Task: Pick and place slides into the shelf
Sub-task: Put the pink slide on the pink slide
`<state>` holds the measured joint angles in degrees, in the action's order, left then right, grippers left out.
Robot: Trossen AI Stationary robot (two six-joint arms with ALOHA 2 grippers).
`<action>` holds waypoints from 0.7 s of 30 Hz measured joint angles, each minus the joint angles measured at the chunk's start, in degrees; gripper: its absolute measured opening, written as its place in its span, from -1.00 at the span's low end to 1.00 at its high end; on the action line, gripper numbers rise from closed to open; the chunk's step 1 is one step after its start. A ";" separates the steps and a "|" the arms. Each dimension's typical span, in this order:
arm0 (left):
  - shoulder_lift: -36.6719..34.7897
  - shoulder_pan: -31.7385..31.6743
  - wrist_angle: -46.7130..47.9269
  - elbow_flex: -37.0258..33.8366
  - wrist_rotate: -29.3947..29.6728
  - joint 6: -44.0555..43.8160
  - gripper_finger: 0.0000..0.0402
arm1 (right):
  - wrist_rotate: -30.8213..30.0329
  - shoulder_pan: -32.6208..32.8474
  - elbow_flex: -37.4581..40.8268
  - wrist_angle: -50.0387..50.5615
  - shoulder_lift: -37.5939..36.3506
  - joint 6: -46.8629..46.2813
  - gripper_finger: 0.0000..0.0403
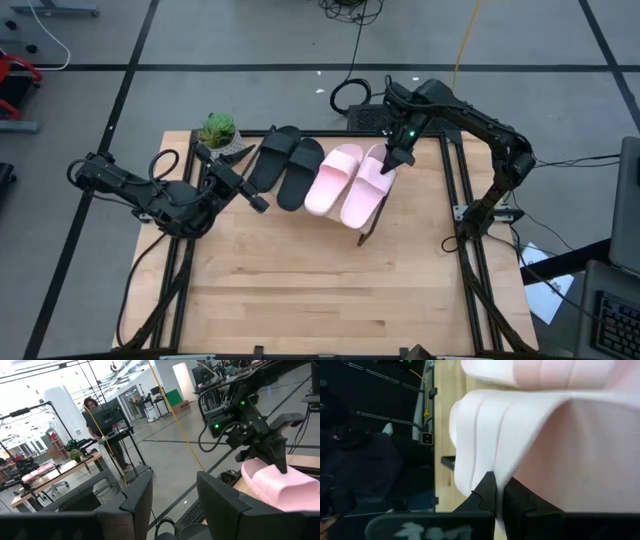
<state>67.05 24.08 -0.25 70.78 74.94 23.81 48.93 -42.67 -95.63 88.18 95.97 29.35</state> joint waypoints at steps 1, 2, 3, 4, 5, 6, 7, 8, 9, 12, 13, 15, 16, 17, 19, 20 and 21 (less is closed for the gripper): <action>0.00 0.00 0.00 0.00 0.00 0.00 -0.21 | -1.15 0.02 0.28 -0.27 0.01 0.04 -1.00; 0.00 0.00 -0.02 0.00 0.00 0.00 -0.21 | -2.19 0.04 0.40 -0.21 -0.01 0.05 -1.00; 0.00 0.00 0.00 0.00 0.00 -0.02 -0.21 | -2.73 0.04 0.45 -0.08 -0.01 0.04 -1.00; 0.00 0.00 -0.02 0.00 0.00 -0.11 -0.21 | -2.88 0.04 0.46 -0.09 -0.01 0.08 -1.00; 0.00 0.00 -0.02 0.00 0.00 -0.21 -0.21 | -2.90 -0.01 0.46 -0.13 -0.01 0.25 -1.00; 0.00 0.00 -0.04 0.00 0.00 -0.31 -0.21 | -3.03 -0.15 0.46 -0.08 -0.01 0.33 -1.00; 0.00 0.00 -0.04 0.00 0.00 -0.30 -0.21 | -3.26 -0.30 0.46 -0.08 -0.01 0.39 -1.00; 0.00 0.00 -0.04 0.00 0.00 -0.30 -0.21 | -3.38 -0.37 0.46 -0.11 -0.01 0.45 -1.00; 0.00 0.00 -0.04 0.00 0.00 -0.31 -0.21 | -3.46 -0.41 0.46 -0.17 -0.01 0.45 -1.00; 0.00 0.00 -0.04 0.00 0.00 -0.29 -0.21 | -3.52 -0.42 0.46 -1.14 -0.01 0.51 -1.00; 0.00 0.00 -0.04 0.00 0.00 -0.28 -0.21 | -3.53 -0.42 0.48 -1.35 -0.01 0.73 -1.00; 0.00 0.00 -0.04 0.00 0.00 -0.28 -0.21 | -3.49 -0.38 0.48 -1.70 0.26 1.30 -1.00; 0.00 0.01 -0.04 0.00 0.00 -0.28 -0.21 | -3.36 -0.32 0.48 -1.73 0.49 1.36 -1.00; 0.00 0.00 -0.04 0.00 0.00 -0.28 -0.21 | -3.14 -0.33 0.48 -1.88 0.77 1.35 -1.00; 0.00 0.00 -0.04 0.00 0.00 -0.26 -0.21 | -2.25 -0.33 0.48 -2.20 1.44 1.39 -1.00; 0.00 0.00 -0.04 0.00 0.00 -0.26 -0.21 | -2.21 -0.36 0.48 -2.43 1.76 1.39 -1.00; 0.00 0.00 -0.04 0.00 0.00 -0.26 -0.21 | -2.23 -0.37 0.48 -2.60 2.16 1.39 -1.00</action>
<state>67.05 24.08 -0.30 70.78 74.94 23.55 46.70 -43.05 -95.15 85.58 98.13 30.74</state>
